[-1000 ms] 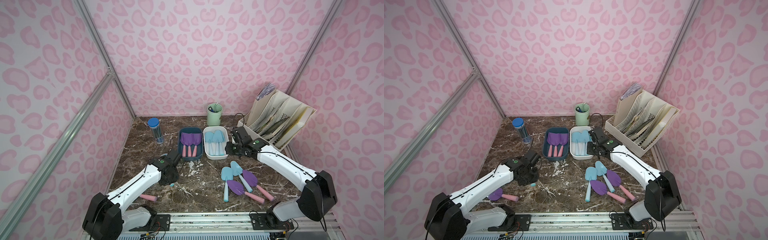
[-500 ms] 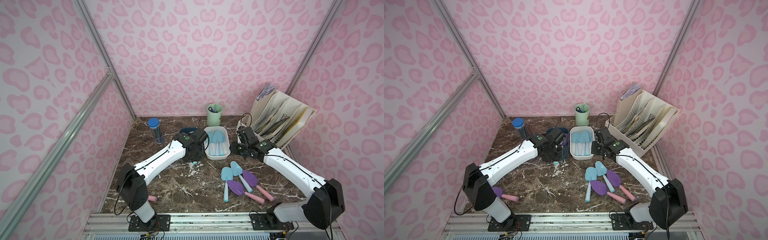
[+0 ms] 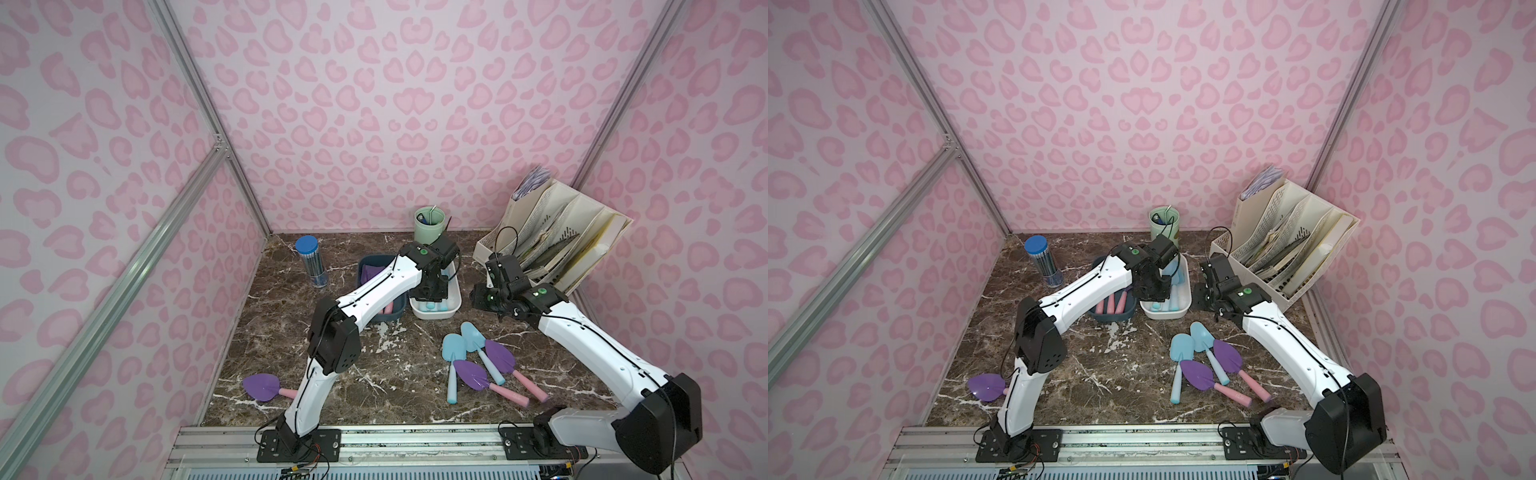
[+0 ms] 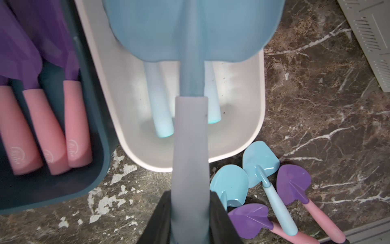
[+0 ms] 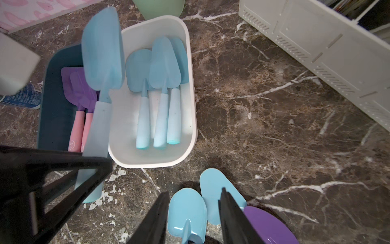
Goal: Sort the small shovels by color and place them into the storage box
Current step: Place the shovel in the storage box.
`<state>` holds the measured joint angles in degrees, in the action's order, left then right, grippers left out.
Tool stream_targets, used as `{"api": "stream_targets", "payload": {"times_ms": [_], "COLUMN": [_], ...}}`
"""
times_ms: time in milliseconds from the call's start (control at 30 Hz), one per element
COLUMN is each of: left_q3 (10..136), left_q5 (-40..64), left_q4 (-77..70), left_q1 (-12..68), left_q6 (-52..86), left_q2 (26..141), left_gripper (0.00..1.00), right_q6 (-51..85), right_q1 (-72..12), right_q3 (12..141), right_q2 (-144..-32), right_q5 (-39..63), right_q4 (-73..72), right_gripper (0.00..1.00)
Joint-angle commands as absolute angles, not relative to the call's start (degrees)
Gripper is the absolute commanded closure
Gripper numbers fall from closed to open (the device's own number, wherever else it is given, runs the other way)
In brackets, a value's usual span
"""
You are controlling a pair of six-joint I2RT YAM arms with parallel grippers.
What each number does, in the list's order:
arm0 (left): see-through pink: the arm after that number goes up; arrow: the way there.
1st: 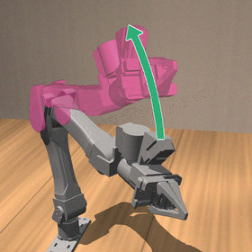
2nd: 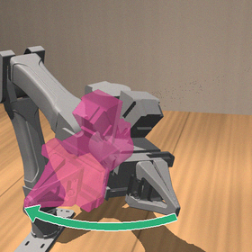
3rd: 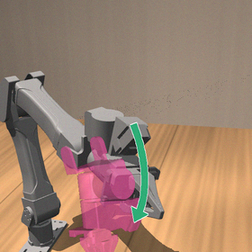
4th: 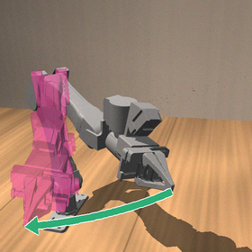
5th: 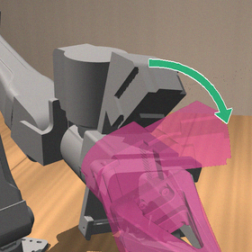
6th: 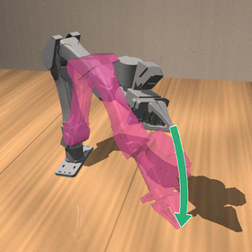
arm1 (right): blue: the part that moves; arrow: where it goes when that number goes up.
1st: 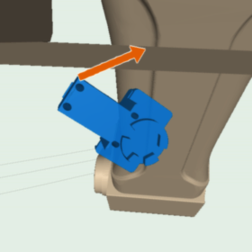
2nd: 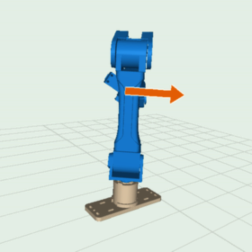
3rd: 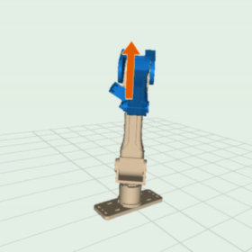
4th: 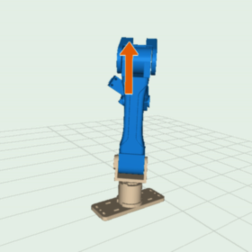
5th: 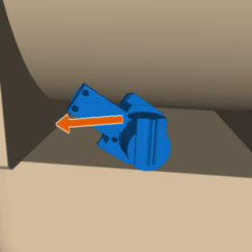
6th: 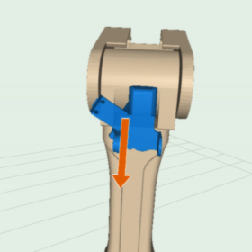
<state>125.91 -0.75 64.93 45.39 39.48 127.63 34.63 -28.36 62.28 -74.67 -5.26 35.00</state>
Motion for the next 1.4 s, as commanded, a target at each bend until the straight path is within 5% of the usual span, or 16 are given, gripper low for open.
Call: {"api": "stream_targets", "payload": {"times_ms": [0,1367], "left_q3": [130.30,133.39], "left_q5": [-0.04,-0.01], "left_q4": [68.44,66.43], "left_q1": [45.36,40.87], "left_q6": [38.39,37.52], "left_q2": [131.42,142.16], "left_gripper": [0.98,0.98], "right_q6": [33.77,33.21], "right_q1": [-27.95,-26.36], "right_q3": [62.20,58.98], "right_q2": [-74.61,-73.65], "right_q5": [-4.91,-3.34], "right_q4": [34.98,34.20], "right_gripper": [0.55,0.55]}}
